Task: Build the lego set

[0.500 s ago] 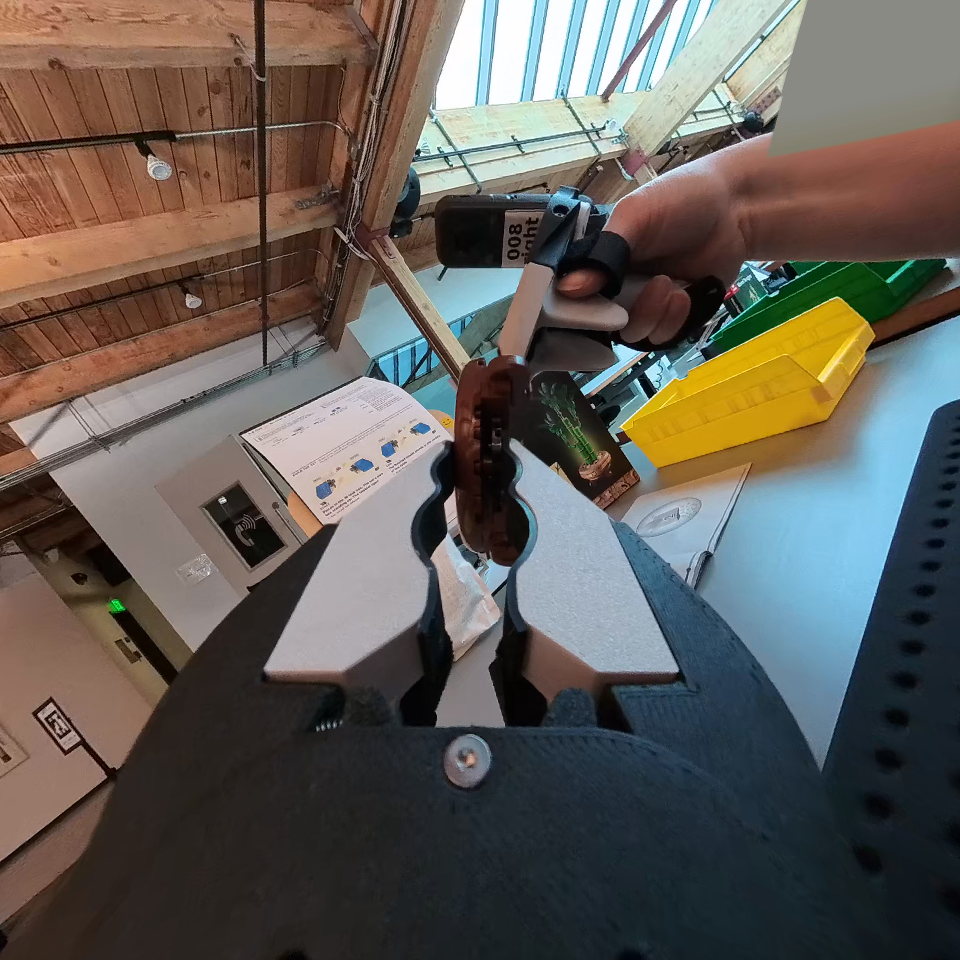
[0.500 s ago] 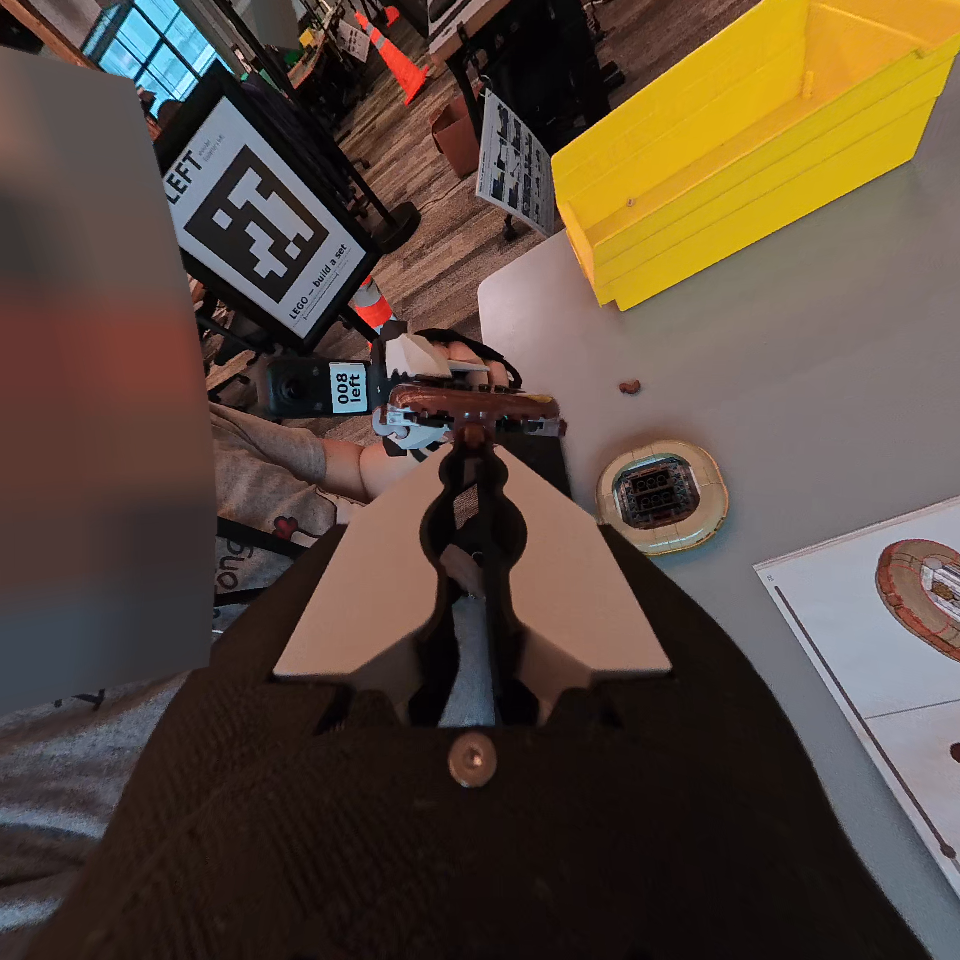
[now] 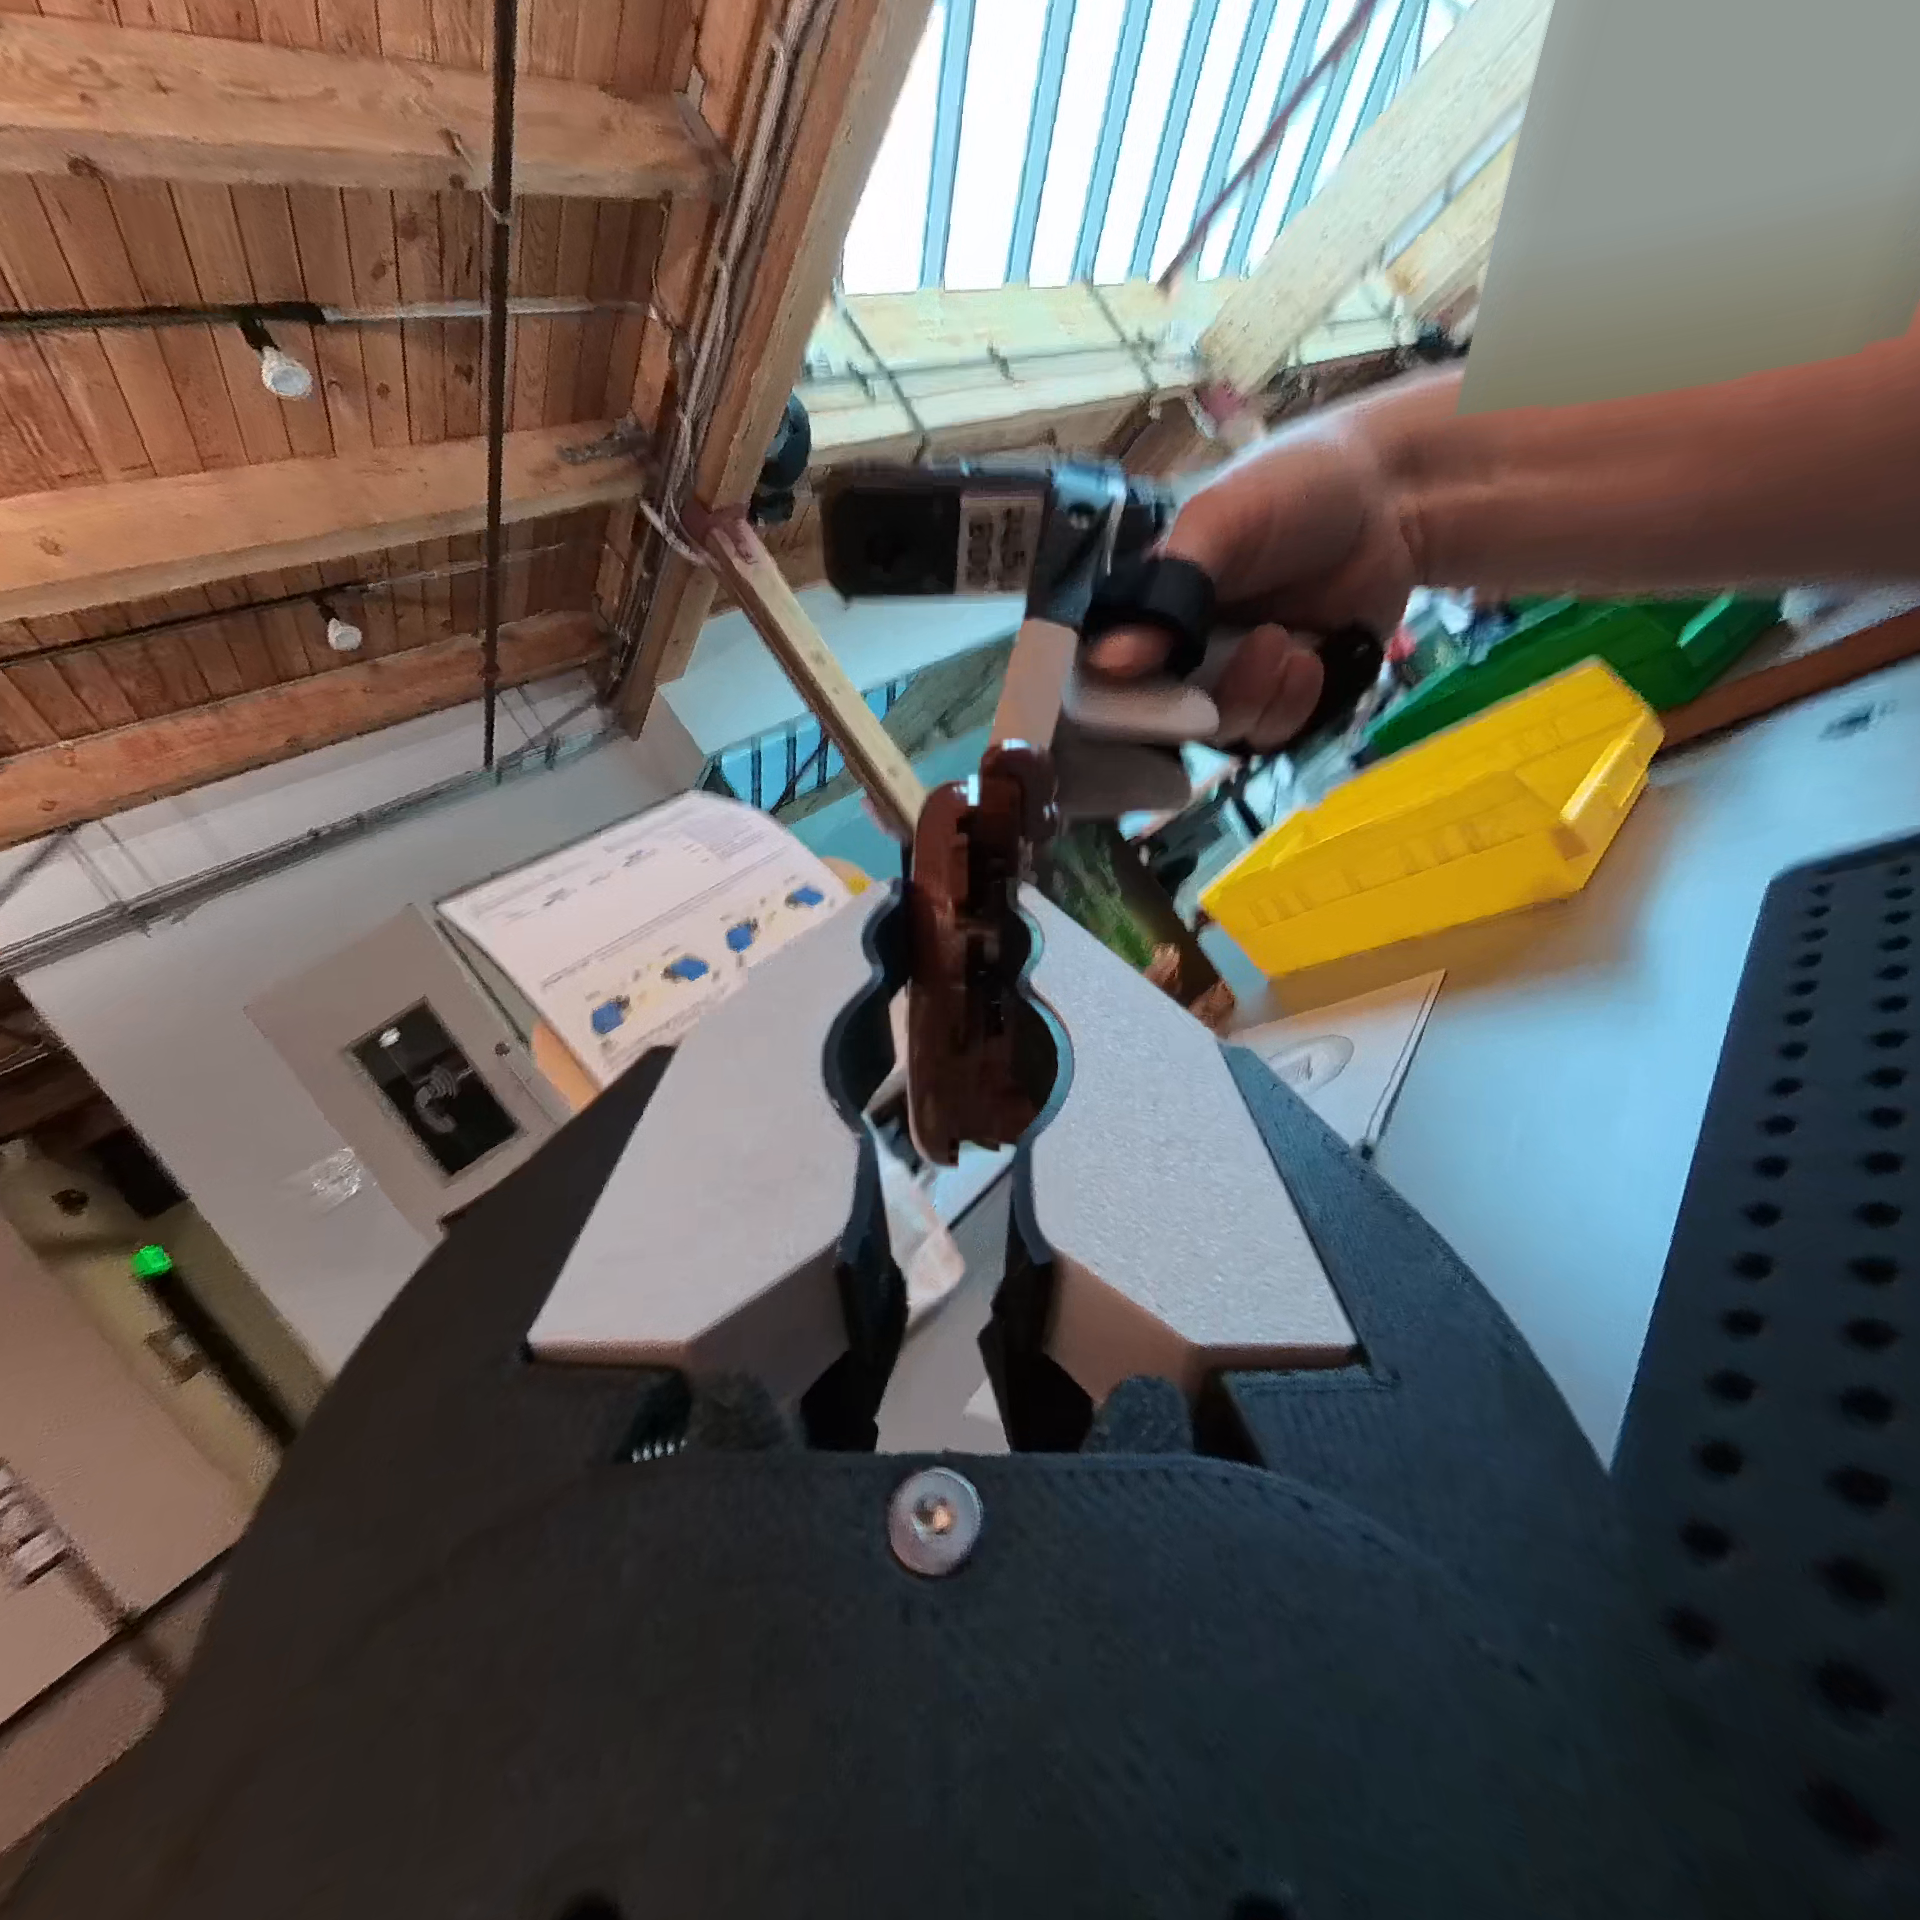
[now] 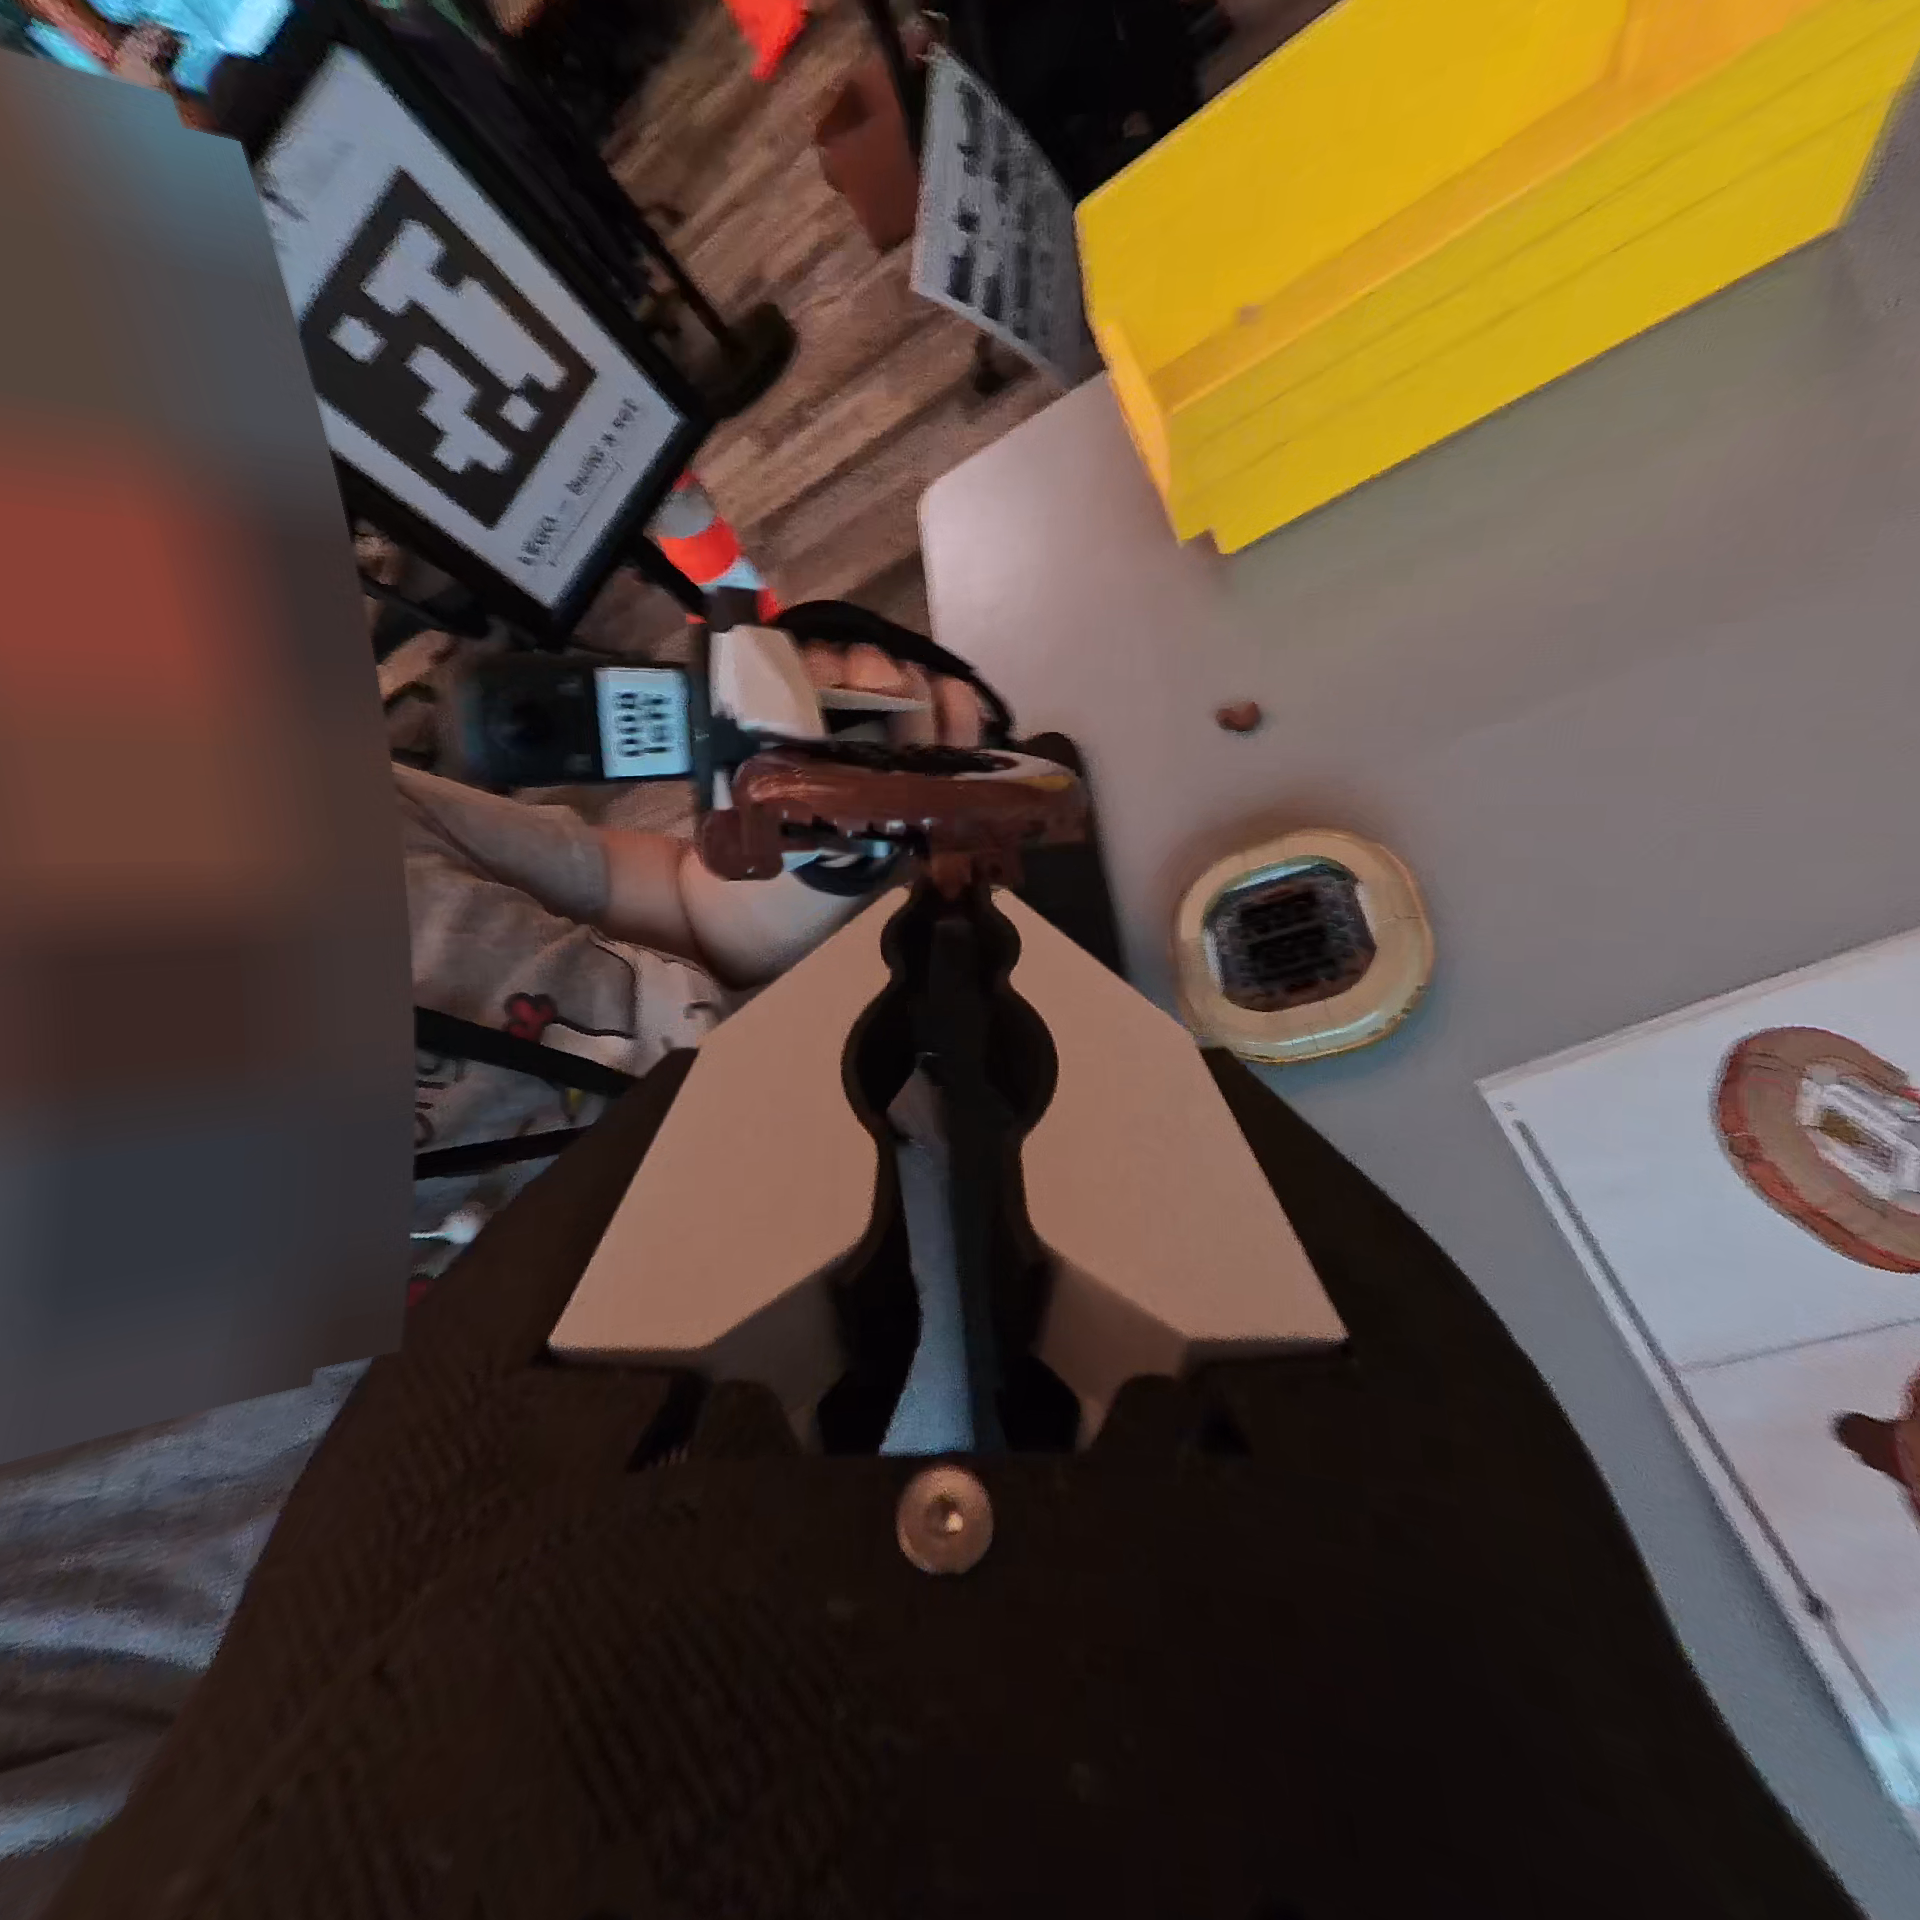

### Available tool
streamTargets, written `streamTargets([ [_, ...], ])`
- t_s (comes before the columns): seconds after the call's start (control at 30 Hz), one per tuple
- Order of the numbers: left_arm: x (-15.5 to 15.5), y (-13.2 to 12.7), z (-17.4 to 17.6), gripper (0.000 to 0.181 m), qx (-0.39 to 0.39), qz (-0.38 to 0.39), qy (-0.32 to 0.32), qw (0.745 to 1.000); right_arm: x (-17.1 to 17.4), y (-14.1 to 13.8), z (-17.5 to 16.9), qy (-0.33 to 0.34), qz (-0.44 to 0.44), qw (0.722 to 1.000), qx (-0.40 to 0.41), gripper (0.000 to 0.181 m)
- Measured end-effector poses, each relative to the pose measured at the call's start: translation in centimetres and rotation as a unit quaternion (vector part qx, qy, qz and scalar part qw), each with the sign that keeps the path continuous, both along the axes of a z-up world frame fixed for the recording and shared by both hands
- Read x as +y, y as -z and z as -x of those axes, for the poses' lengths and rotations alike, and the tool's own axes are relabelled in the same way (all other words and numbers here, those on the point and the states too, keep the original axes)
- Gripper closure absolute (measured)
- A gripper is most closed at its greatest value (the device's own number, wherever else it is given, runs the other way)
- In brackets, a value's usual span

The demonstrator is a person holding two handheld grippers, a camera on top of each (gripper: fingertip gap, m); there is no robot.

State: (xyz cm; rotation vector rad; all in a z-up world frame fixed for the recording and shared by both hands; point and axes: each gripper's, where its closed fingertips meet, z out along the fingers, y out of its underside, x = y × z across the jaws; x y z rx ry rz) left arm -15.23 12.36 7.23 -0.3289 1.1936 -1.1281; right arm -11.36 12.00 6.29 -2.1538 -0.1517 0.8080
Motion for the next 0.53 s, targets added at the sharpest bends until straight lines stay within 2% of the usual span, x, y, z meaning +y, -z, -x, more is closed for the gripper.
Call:
streamTargets([
  [0.03, 0.2, 0.1, -0.3, 0.167, 0.0, -0.021, -0.025, 0.999, 0.3, -0.1, -0.4, 0.012, -0.01, 1.0, -0.014, 0.176],
  [0.1, 0.5, -0.5, -0.2, 0.167, -0.029, -0.048, -0.055, 0.997, 0.8, -1.2, -0.5, 0.029, -0.036, 0.999, -0.017, 0.176],
  [0.17, 0.7, -0.6, -0.6, 0.167, -0.016, -0.044, -0.051, 0.998, 1.0, -0.9, -0.9, 0.037, -0.04, 0.998, -0.035, 0.175],
  [0.27, 1.0, -0.3, -0.9, 0.167, -0.011, -0.01, -0.026, 1.0, 0.9, -0.6, -1.1, 0.037, -0.034, 0.998, 0.043, 0.175],
  [0.43, 1.8, -0.6, -0.6, 0.167, 0.0, 0.09, 0.042, 0.995, 0.8, -1.4, -1.1, 0.033, -0.076, 0.985, 0.149, 0.176],
  [0.53, 2.7, -1.0, -0.2, 0.168, 0.011, 0.185, 0.113, 0.976, 1.0, -1.9, -1.8, 0.049, -0.094, 0.977, 0.186, 0.176],
])
